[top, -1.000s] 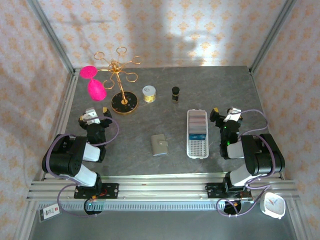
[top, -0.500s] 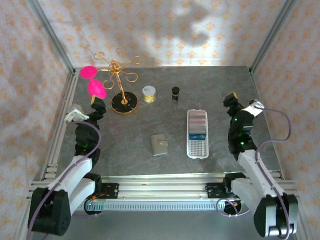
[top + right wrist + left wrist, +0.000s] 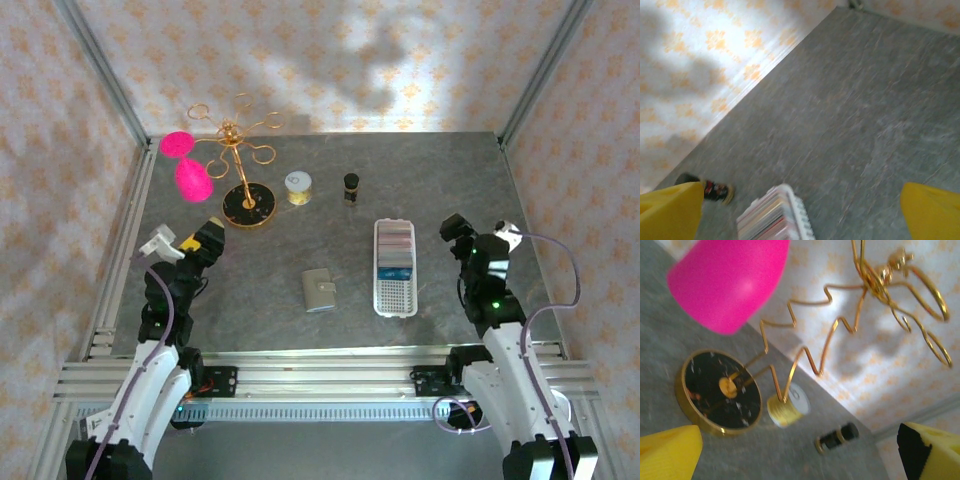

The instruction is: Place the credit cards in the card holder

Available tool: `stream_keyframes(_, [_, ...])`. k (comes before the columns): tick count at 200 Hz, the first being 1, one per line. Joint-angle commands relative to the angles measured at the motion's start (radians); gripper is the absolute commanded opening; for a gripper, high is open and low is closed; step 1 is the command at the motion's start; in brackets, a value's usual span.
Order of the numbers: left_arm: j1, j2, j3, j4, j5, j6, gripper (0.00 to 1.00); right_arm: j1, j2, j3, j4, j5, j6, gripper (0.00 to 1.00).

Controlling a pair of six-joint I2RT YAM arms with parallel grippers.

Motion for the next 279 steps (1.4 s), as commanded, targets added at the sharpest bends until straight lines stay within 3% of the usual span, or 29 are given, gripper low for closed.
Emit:
stream_keyframes(1, [-0.060, -0.061, 0.060, -0.282, 0.119, -0.019, 0.99, 0.000, -0.009, 0.044, -0.052, -0.202, 0.019, 0.99])
stream_keyframes(22, [-0.171, -0.131, 0.099, -0.461, 0.058, -0.007, 0.98, 0.032, 0.006, 0.095, -0.045, -0.377, 0.013, 0.92])
stream_keyframes(37, [-0.240, -0.155, 0.085, -0.487, 0.026, -0.045, 0.91, 0.120, 0.033, 0.130, -0.044, -0.393, 0.014, 0.84])
stream_keyframes(55, [-0.321, -0.100, 0.075, -0.501, -0.009, -0.078, 0.81, 0.282, 0.102, 0.173, -0.065, -0.292, 0.017, 0.66])
stream_keyframes(84, [-0.541, 0.045, 0.069, -0.448, -0.141, -0.097, 0.78, 0.607, 0.258, 0.233, -0.072, -0.052, 0.020, 0.50])
stream_keyframes(110, [-0.705, 0.205, 0.073, -0.301, -0.172, -0.123, 0.78, 0.755, 0.466, 0.279, -0.034, -0.063, 0.020, 0.40])
stream_keyframes(120, [-0.742, 0.260, 0.096, -0.292, -0.201, -0.119, 0.77, 0.783, 0.525, 0.280, 0.016, -0.096, 0.016, 0.32])
stream_keyframes(135, [-0.780, 0.324, 0.113, -0.280, -0.247, -0.136, 0.70, 0.811, 0.613, 0.284, 0.068, -0.104, 0.017, 0.29])
stream_keyframes(161, [-0.792, 0.388, 0.062, -0.123, -0.195, -0.178, 0.67, 0.813, 0.732, 0.306, 0.066, -0.086, 0.049, 0.14])
stream_keyframes(178, [-0.797, 0.432, 0.049, -0.074, -0.187, -0.203, 0.63, 0.819, 0.781, 0.311, 0.082, -0.096, 0.057, 0.13])
stream_keyframes(209, [-0.816, 0.502, 0.073, -0.048, -0.196, -0.205, 0.61, 0.821, 0.858, 0.329, 0.086, -0.089, 0.059, 0.01])
stream_keyframes(279, [-0.830, 0.603, 0.055, 0.039, -0.238, -0.245, 0.58, 0.835, 1.005, 0.373, 0.133, -0.113, 0.047, 0.00])
